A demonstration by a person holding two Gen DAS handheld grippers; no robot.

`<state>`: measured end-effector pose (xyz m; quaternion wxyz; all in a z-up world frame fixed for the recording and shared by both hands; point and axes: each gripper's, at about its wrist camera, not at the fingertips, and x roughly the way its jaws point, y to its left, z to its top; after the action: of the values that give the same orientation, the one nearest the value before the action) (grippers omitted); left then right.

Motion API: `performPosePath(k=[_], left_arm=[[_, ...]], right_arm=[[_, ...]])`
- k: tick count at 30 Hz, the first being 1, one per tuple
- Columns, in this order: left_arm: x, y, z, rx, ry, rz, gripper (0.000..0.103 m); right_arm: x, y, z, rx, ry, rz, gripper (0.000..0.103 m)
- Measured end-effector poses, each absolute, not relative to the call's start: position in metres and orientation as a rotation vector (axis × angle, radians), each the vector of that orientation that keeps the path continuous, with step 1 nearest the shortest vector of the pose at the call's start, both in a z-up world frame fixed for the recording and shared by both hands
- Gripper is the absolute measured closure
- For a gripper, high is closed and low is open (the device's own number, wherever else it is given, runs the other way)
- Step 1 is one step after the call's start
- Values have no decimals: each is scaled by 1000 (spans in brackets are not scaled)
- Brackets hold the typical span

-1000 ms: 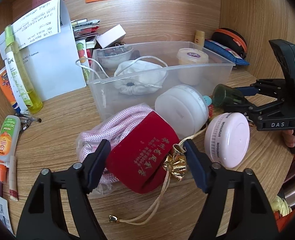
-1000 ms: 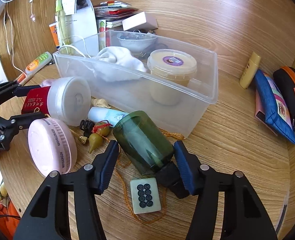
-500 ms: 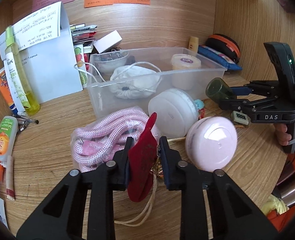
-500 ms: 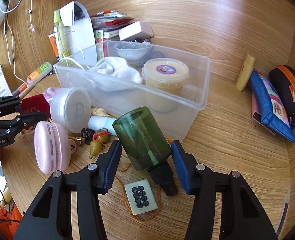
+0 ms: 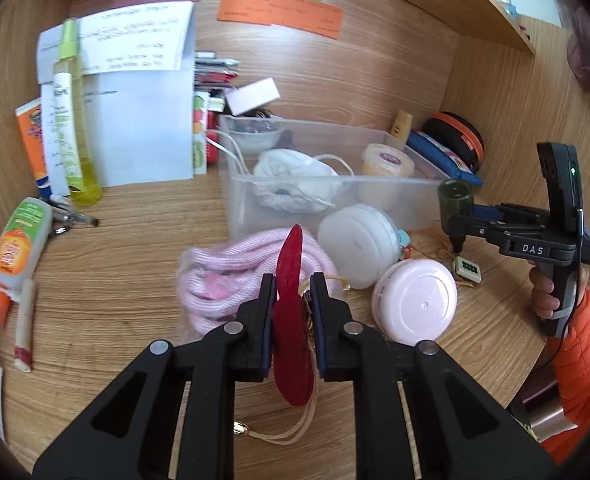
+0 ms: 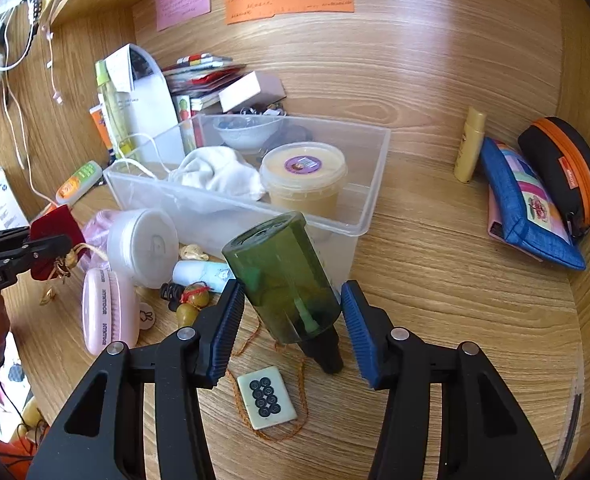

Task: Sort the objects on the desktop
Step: 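Grasp the green bottle with the right gripper while the left grasps the red pouch, then carry bottle and red pouch over the clear box and release both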

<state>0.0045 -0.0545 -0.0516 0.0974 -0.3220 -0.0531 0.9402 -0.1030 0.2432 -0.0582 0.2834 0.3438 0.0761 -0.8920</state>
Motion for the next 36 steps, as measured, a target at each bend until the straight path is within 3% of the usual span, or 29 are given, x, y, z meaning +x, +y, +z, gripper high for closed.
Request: performPosePath(k=[36], left_arm=[[-49, -49, 53, -602, -195, 2910, 88]], right_arm=[[-125, 222, 26, 712, 60, -2386, 56]])
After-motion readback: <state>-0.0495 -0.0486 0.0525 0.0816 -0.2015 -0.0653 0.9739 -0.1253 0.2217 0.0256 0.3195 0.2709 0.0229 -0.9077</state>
